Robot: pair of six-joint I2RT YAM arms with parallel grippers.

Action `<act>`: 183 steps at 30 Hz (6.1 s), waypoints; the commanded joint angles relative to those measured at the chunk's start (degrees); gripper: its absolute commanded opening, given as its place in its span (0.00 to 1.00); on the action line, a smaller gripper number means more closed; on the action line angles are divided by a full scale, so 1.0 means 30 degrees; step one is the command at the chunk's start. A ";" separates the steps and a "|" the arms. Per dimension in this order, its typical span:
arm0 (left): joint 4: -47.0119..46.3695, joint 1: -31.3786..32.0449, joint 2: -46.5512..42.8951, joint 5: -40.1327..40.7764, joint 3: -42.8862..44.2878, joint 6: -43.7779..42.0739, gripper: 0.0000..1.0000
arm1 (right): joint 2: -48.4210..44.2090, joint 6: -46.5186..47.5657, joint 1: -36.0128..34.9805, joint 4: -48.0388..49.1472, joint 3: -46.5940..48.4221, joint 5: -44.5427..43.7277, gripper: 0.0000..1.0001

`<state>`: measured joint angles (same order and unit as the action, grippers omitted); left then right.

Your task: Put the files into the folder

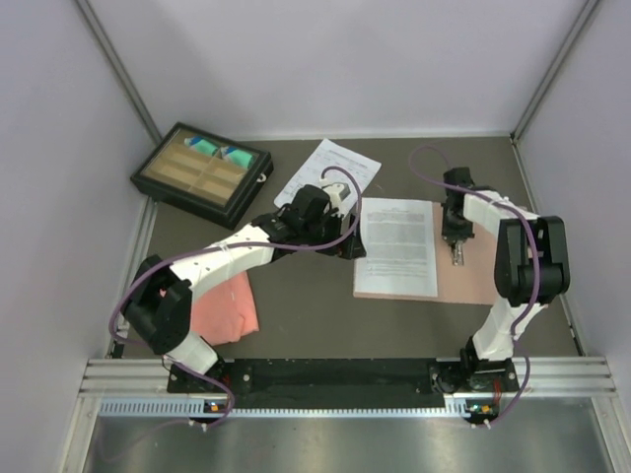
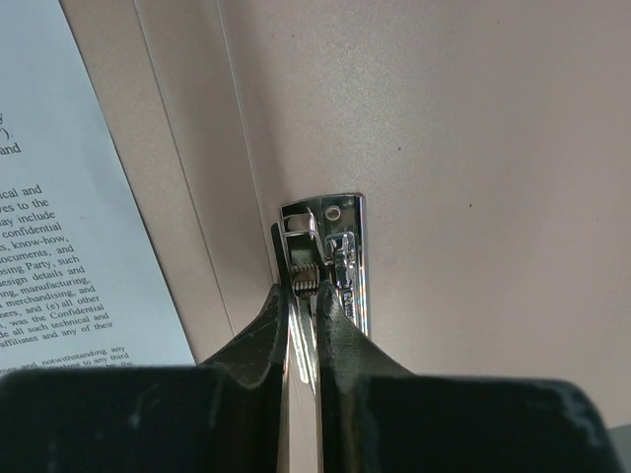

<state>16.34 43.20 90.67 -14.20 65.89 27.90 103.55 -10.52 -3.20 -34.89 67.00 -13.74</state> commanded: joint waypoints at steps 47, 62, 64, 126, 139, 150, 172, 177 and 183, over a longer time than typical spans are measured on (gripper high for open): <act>-0.0173 0.2180 0.7157 0.5339 0.4228 0.8567 0.45 | -1.2543 -0.5633 -0.4031 0.3573 -1.1229 1.0642 0.39; 0.4632 0.3910 1.0264 0.9214 0.9268 1.0357 0.33 | -1.1077 -0.6746 -0.4030 0.7062 -1.2168 1.3136 0.30; 0.4632 0.4085 1.0322 0.9186 0.9181 1.0620 0.32 | -1.1225 -0.6717 -0.4030 0.7090 -1.2402 1.3046 0.29; 0.3197 0.3911 1.0147 0.7720 0.6543 1.0534 0.00 | -0.7886 -0.6131 -0.4030 0.9903 -1.1788 1.5770 0.15; 0.2904 0.3881 0.9825 0.7457 0.6104 1.0417 0.00 | -0.7123 -0.5926 -0.4030 1.0137 -1.2021 1.5801 0.00; 0.2377 0.3764 0.9239 0.6988 0.5167 0.9540 0.00 | -0.5864 -0.7038 -0.4877 0.9232 -1.1965 1.2114 0.00; 0.0825 0.3062 0.7950 0.5582 0.2884 0.9244 0.00 | -0.5684 -1.0728 -0.8718 0.6124 -1.2577 0.4345 0.00; 0.0444 0.3002 0.7832 0.5464 0.2559 0.9479 0.00 | -0.6711 -0.9912 -0.8104 0.6122 -1.2431 0.4578 0.00; -0.0143 0.3002 0.7978 0.5055 0.2237 1.0210 0.00 | -0.9342 -0.7978 -0.7430 0.8025 -1.2198 0.8440 0.00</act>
<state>12.19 51.66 115.04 4.05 74.76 57.21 78.91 -41.23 -27.27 -9.78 32.38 15.09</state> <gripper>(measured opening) 0.013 0.005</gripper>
